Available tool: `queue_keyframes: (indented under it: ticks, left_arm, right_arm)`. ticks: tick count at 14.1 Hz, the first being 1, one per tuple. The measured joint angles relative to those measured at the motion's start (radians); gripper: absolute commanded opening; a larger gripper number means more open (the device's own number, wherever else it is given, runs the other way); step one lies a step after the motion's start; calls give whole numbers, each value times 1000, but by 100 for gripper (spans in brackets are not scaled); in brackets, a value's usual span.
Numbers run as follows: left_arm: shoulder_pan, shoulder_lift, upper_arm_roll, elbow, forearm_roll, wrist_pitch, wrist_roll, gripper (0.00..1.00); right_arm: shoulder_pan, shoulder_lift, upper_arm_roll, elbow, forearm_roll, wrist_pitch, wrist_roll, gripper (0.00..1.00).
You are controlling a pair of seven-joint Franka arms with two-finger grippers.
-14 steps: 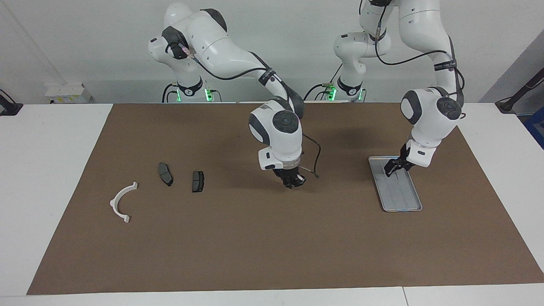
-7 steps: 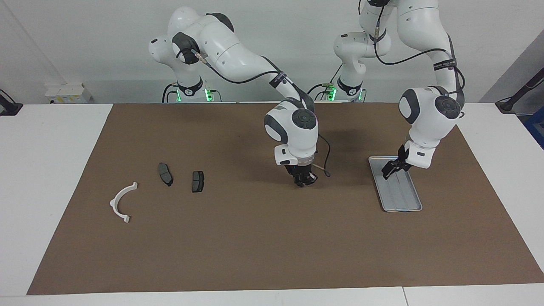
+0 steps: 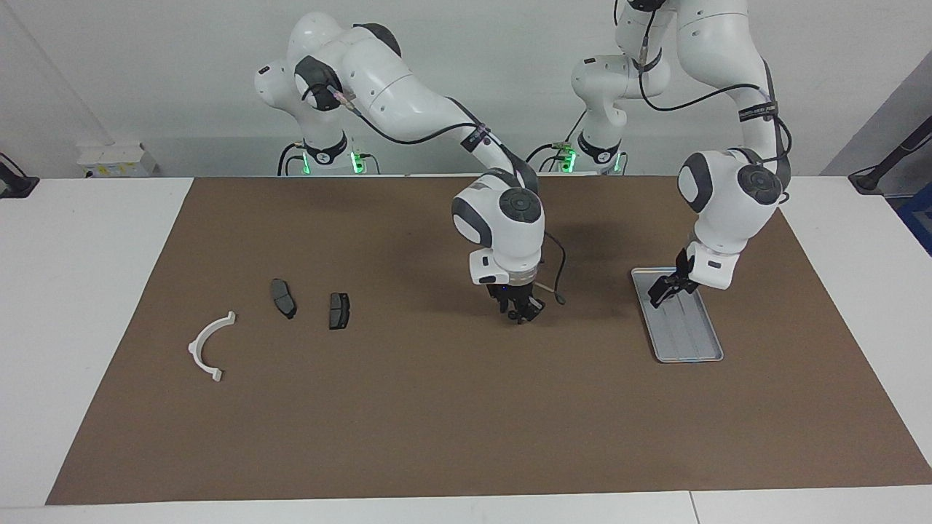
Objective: Pick bearing gear from pile to tray
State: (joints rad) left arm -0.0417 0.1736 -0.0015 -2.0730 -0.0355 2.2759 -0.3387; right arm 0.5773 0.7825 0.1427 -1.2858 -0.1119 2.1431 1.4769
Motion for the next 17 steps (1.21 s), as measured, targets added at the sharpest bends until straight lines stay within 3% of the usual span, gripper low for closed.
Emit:
queue_keyframes:
  ticks: [4, 9, 13, 17]
  left_arm:
    - [-62, 2, -1, 19, 0, 0, -119, 100]
    - [-264, 39, -5, 93, 0, -9, -449, 100]
    - [-464, 183, -7, 274, 0, -77, -693, 100]
    - [-542, 295, -5, 344, 2, -73, -784, 92]
  right_arm:
    - [-73, -51, -2, 36, -11, -3, -115, 100]
    - [-296, -257, 18, 52, -13, -209, -756, 100]
    - [-478, -359, 20, 50, -5, -372, -1271, 100]
    - [-595, -436, 22, 45, 29, -478, -1512, 100]
